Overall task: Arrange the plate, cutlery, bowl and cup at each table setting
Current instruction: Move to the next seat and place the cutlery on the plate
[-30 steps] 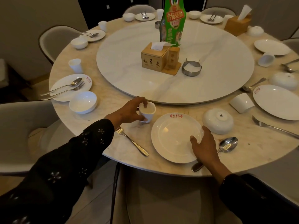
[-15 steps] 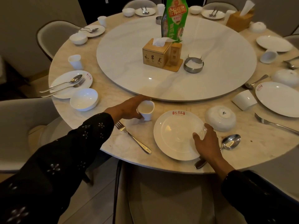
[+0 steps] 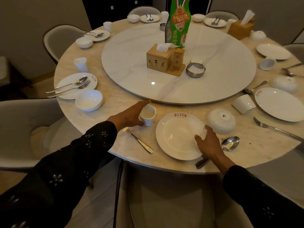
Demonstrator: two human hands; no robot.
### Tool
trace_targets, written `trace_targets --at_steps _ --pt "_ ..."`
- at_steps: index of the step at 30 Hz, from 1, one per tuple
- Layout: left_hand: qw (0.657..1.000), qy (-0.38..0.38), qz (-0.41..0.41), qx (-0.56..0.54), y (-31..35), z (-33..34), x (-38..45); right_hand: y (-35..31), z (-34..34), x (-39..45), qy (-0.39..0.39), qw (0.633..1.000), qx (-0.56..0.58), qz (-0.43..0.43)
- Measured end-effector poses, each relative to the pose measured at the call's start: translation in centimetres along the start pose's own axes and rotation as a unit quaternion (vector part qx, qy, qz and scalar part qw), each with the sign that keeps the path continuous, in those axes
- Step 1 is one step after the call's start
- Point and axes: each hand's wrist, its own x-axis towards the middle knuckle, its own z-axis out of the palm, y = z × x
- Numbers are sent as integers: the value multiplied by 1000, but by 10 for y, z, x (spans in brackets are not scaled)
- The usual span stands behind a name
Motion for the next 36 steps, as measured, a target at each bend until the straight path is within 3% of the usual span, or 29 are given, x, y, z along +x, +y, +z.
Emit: trace_targets --at_steps 4,8,10,14,18,24,29,36 --pt "993 79 -66 -59 6 5 -19 0 -5 -2 -12 1000 -3 -2" --pt "938 254 -201 -126 14 32 -58 1 -9 -9 -3 1000 8 -11" --pt "915 299 -239 -126 22 48 -74 3 -11 -11 4 1000 14 -18" --pt "883 281 -337 -166 40 74 -88 10 -13 -17 27 999 32 -33" --pt "872 243 -406 -124 57 90 -88 18 -12 -26 26 997 72 -29" --pt "878 255 -387 -119 60 84 -82 28 -13 -45 28 994 97 -37" --pt "853 250 -433 -151 56 73 -89 31 -18 -53 34 993 107 -36" --pt "879 185 -425 -113 55 69 -102 33 -18 -52 17 993 116 -31"
